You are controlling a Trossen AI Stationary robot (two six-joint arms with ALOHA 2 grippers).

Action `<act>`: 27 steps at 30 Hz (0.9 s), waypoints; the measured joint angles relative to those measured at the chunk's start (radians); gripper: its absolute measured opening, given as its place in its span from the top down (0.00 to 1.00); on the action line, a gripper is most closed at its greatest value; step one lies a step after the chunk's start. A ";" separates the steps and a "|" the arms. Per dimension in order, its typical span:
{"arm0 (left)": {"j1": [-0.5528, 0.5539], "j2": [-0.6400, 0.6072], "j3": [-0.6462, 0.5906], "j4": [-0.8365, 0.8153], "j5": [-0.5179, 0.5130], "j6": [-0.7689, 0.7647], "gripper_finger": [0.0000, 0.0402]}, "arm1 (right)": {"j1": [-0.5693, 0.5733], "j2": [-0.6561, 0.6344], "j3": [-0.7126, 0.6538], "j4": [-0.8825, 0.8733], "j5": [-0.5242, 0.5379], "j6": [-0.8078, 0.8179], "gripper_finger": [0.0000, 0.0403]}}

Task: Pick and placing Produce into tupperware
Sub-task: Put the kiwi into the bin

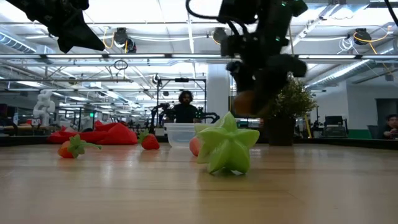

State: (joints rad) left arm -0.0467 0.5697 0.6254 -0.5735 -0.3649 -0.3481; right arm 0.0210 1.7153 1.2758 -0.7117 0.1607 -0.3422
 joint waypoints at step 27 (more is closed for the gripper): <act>0.000 0.001 0.000 0.000 -0.002 0.021 0.92 | -0.308 0.189 0.159 0.346 -0.028 -0.231 0.43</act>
State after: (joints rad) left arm -0.0463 0.5710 0.6258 -0.5735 -0.3664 -0.3267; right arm -0.2868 1.9039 1.4348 -0.3662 0.1332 -0.5731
